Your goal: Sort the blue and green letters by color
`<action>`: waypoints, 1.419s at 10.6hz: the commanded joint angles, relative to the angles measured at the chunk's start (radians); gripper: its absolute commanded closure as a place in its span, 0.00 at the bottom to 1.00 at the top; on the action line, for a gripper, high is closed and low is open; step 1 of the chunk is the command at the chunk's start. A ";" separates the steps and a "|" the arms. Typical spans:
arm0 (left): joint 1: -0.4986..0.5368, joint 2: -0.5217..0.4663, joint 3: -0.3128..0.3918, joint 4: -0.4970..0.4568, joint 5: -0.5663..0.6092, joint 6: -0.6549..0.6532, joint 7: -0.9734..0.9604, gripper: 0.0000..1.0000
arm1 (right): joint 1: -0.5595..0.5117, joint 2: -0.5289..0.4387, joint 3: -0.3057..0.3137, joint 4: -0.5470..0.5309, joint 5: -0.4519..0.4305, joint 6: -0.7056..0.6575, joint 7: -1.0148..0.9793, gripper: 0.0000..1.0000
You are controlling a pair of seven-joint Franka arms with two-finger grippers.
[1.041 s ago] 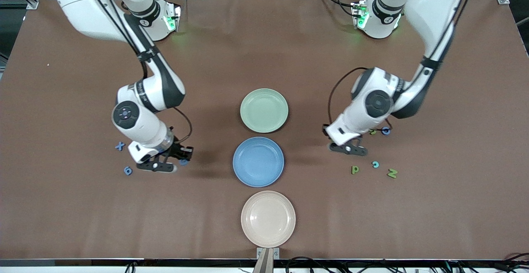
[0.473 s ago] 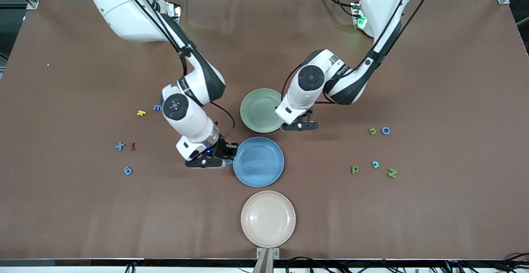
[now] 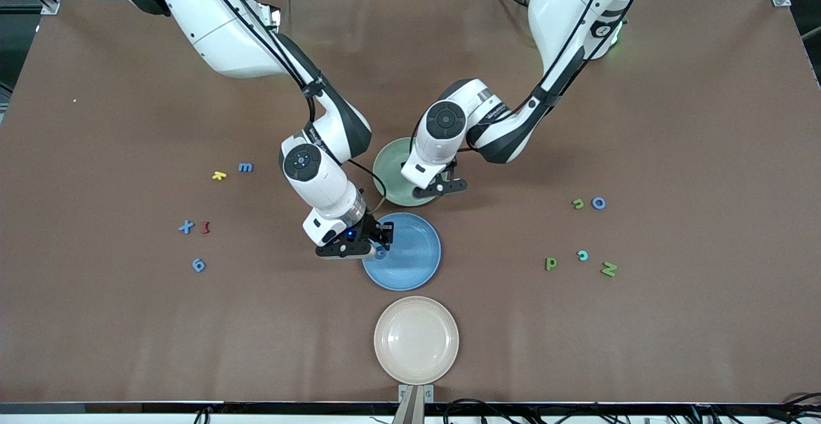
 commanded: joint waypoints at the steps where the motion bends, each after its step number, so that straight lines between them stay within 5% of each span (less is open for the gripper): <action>1: 0.000 0.013 0.013 0.036 0.018 -0.012 -0.021 0.00 | -0.003 0.009 0.023 0.032 0.009 -0.017 0.103 0.00; 4: 0.031 -0.031 0.053 0.033 0.050 -0.020 0.034 0.00 | -0.030 -0.022 0.021 0.024 -0.011 -0.100 0.081 0.00; 9: 0.227 -0.098 0.053 0.022 0.061 -0.167 0.436 0.00 | -0.206 -0.121 0.014 -0.014 -0.017 -0.349 -0.136 0.00; 12: 0.317 -0.131 0.053 -0.010 0.064 -0.215 0.757 0.00 | -0.312 -0.161 -0.043 -0.037 -0.049 -0.441 -0.377 0.00; 15: 0.379 -0.207 0.053 -0.120 0.078 -0.215 0.793 0.00 | -0.387 -0.166 -0.117 -0.037 -0.054 -0.442 -0.630 0.00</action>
